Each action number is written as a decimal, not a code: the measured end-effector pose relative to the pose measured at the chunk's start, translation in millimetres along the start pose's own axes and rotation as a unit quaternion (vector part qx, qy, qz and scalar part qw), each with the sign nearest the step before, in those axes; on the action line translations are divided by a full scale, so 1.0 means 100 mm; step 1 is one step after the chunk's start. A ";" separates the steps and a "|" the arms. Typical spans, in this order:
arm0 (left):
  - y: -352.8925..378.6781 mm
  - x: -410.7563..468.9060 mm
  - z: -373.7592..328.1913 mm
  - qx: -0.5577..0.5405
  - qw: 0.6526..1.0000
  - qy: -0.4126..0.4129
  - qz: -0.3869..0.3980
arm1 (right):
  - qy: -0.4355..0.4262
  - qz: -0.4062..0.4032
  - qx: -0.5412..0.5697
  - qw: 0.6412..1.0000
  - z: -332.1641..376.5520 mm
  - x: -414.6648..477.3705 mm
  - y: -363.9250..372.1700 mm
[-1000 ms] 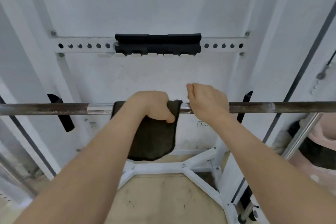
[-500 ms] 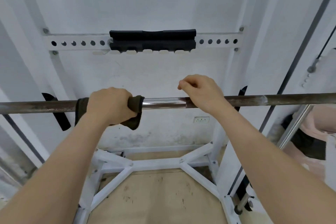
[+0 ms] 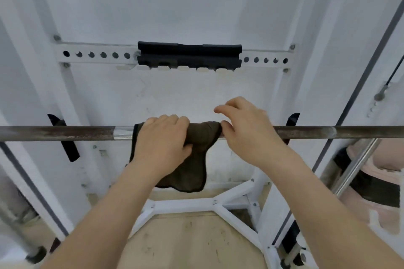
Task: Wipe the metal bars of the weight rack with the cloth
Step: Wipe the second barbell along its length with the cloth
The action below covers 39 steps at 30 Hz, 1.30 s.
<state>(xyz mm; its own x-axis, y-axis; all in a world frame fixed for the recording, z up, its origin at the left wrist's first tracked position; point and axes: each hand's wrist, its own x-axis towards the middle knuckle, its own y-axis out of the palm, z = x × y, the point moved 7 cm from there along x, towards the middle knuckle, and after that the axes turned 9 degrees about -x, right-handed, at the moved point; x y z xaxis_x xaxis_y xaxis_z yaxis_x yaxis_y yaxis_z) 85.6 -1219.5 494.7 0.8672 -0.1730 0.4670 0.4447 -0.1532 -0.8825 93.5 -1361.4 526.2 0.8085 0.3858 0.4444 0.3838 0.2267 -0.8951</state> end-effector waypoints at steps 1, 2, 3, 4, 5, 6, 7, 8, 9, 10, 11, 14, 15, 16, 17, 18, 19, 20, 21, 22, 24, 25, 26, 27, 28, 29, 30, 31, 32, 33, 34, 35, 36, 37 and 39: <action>-0.04 -0.03 0.13 0.008 1.000 -0.013 0.012 | -0.028 0.010 -0.015 0.999 0.24 0.01 0.07; -0.05 -0.01 0.20 0.011 0.999 -0.019 0.028 | -0.052 0.028 -0.049 0.997 0.49 0.02 0.19; -0.03 0.02 0.23 0.020 0.998 -0.024 0.052 | -0.062 0.039 -0.091 0.993 0.68 0.02 0.33; -0.02 0.05 0.22 0.027 0.996 -0.028 0.076 | -0.058 0.041 -0.125 0.990 0.80 0.04 0.43; -0.02 0.08 0.22 0.028 0.994 -0.033 0.097 | -0.051 0.034 -0.143 0.988 0.86 0.10 0.48; -0.04 0.09 0.24 0.014 0.994 -0.031 0.107 | -0.050 0.018 -0.146 0.988 0.86 0.16 0.48; -0.05 0.07 0.26 -0.012 0.994 -0.022 0.106 | -0.064 0.016 -0.145 0.987 0.79 0.21 0.46; -0.08 0.03 0.29 -0.034 0.996 -0.007 0.081 | -0.074 0.034 -0.145 0.986 0.66 0.22 0.44; -0.12 -0.03 0.32 -0.047 0.998 0.004 0.041 | -0.069 0.067 -0.150 0.984 0.48 0.23 0.43; -0.17 -0.10 0.35 -0.067 0.998 0.015 0.005 | -0.048 0.107 -0.166 0.979 0.29 0.23 0.40; -0.20 -0.14 0.36 -0.083 0.996 0.022 -0.016 | -0.020 0.144 -0.185 0.972 0.11 0.22 0.35; -0.10 -0.16 0.34 -0.079 0.996 0.021 0.020 | 0.015 0.200 -0.266 0.943 0.10 0.20 0.24; -0.07 -0.14 0.33 -0.062 0.997 0.020 0.033 | -0.003 0.162 -0.264 0.951 0.28 0.26 0.24; -0.06 -0.11 0.32 -0.051 0.998 0.019 0.038 | -0.030 0.113 -0.236 0.965 0.50 0.30 0.26; -0.06 -0.10 0.34 -0.047 0.998 0.011 0.045 | -0.055 0.076 -0.196 0.976 0.71 0.30 0.32; -0.05 -0.12 0.38 -0.057 0.997 -0.001 0.050 | -0.068 0.056 -0.157 0.984 0.87 0.28 0.39; -0.03 -0.14 0.42 -0.076 0.996 -0.011 0.051 | -0.079 0.032 -0.134 0.987 0.94 0.28 0.45; -0.02 -0.15 0.44 -0.099 0.994 -0.014 0.042 | -0.087 0.013 -0.136 0.987 0.94 0.30 0.51; -0.04 -0.17 0.43 -0.124 0.992 -0.012 0.022 | -0.089 0.003 -0.145 0.985 0.86 0.32 0.53; -0.07 -0.20 0.42 -0.143 0.990 -0.016 -0.004 | -0.086 -0.003 -0.149 0.985 0.73 0.32 0.51; -0.10 -0.23 0.36 -0.176 0.983 -0.020 -0.044 | -0.058 -0.005 -0.166 0.984 0.33 0.24 0.44; -0.11 -0.24 0.29 -0.188 0.980 -0.016 -0.055 | -0.034 -0.008 -0.185 0.982 0.10 0.18 0.40; -0.12 -0.25 0.22 -0.192 0.979 -0.010 -0.060 | -0.009 -0.010 -0.209 0.978 -0.09 0.12 0.37; -0.12 -0.25 0.15 -0.189 0.980 -0.003 -0.060 | 0.018 0.000 -0.231 0.973 -0.22 0.09 0.35; -0.09 -0.23 0.08 -0.182 0.982 0.001 -0.052 | 0.041 0.022 -0.243 0.969 -0.29 0.08 0.35; -0.06 -0.20 0.01 -0.176 0.983 0.003 -0.048 | 0.054 0.045 -0.240 0.968 -0.27 0.09 0.37; -0.06 -0.17 -0.06 -0.181 0.982 0.003 -0.052 | 0.055 0.062 -0.228 0.970 -0.20 0.14 0.39; -0.08 -0.13 -0.13 -0.196 0.979 0.005 -0.061 | 0.042 0.080 -0.212 0.973 -0.09 0.19 0.40; -0.09 -0.08 -0.22 -0.218 0.974 0.004 -0.068 | 0.020 0.096 -0.191 0.977 0.02 0.22 0.41; -0.10 -0.03 -0.33 -0.244 0.967 0.001 -0.071 | -0.006 0.093 -0.172 0.981 0.06 0.22 0.41; -0.09 0.02 -0.44 -0.268 0.960 -0.002 -0.075 | -0.034 0.071 -0.159 0.984 0.05 0.20 0.40; -0.08 0.07 -0.56 -0.287 0.954 -0.002 -0.083 | -0.059 0.029 -0.162 0.985 -0.01 0.16 0.36; -0.07 0.10 -0.68 -0.300 0.950 -0.001 -0.090 | -0.075 -0.039 -0.170 0.982 -0.11 0.10 0.32; -0.04 0.13 -0.81 -0.305 0.948 0.002 -0.095 | -0.077 -0.088 -0.173 0.978 -0.24 0.03 0.32; 0.01 0.18 -1.03 -0.292 0.951 0.008 -0.103 | -0.074 -0.134 -0.202 0.967 -0.45 -0.04 0.36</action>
<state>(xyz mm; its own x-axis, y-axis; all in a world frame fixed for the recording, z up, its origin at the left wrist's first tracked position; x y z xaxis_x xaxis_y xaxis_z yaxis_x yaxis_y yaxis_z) 78.3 -1323.3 507.9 0.7700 -0.0950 0.6309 0.3998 -0.6988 -0.5931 124.2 -1394.8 490.8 0.5941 0.4927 0.6359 0.7379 -0.0190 -0.6746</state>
